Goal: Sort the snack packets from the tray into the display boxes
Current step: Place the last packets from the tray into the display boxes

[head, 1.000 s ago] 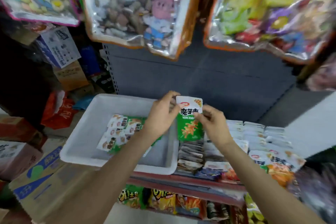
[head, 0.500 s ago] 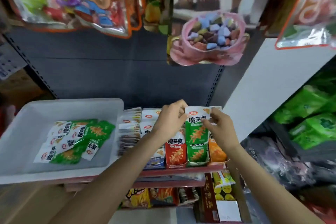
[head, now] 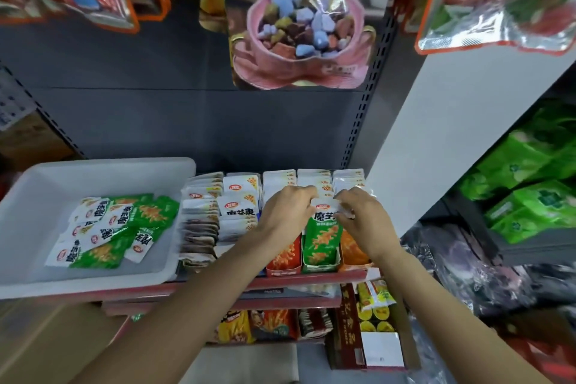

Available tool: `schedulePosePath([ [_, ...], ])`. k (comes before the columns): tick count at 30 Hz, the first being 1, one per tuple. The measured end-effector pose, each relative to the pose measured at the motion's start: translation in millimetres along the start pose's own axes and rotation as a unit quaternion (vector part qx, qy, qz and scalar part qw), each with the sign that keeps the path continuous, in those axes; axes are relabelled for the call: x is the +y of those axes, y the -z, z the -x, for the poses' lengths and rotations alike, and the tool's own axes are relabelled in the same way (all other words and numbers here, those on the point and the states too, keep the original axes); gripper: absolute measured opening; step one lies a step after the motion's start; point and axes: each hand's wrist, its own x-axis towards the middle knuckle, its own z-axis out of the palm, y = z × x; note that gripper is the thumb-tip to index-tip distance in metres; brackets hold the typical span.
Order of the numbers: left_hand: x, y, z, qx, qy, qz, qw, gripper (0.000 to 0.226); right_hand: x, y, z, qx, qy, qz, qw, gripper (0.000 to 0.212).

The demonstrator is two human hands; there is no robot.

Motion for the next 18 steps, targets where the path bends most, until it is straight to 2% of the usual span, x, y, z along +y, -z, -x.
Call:
schedulePosePath([
  [3,-4.6,-12.4,2.7,-0.040,-0.002,-0.076,0.996,0.013,0.6,-8.2,3.7,-0.009,0.020,0.010,1.000,0.025],
  [5,-4.9,-17.4,2.6,-0.033,-0.004,-0.074,0.997,0.017,-1.3,-11.2,3.0,0.008,0.022,0.007,1.000,0.032],
  [8,-4.8,-19.7,-1.1,0.000,-0.021,-0.079,0.997,0.017,-4.4,-14.9,-2.3,-0.002,0.013,0.021,1.000,0.017],
  [12,-4.8,-17.4,-5.8,-0.038,-0.008,-0.144,0.989,0.019,-9.9,-15.9,-10.9,-0.040,-0.006,0.074,0.996,0.010],
  [15,-6.1,-5.1,-5.2,-0.025,-0.009,-0.115,0.993,0.020,-19.2,-12.4,-20.3,-0.084,-0.015,0.092,0.992,0.013],
  [18,-22.4,18.3,8.3,0.049,-0.003,-0.031,0.998,0.021,-44.8,-13.3,-29.8,-0.102,-0.005,0.051,0.993,0.020],
])
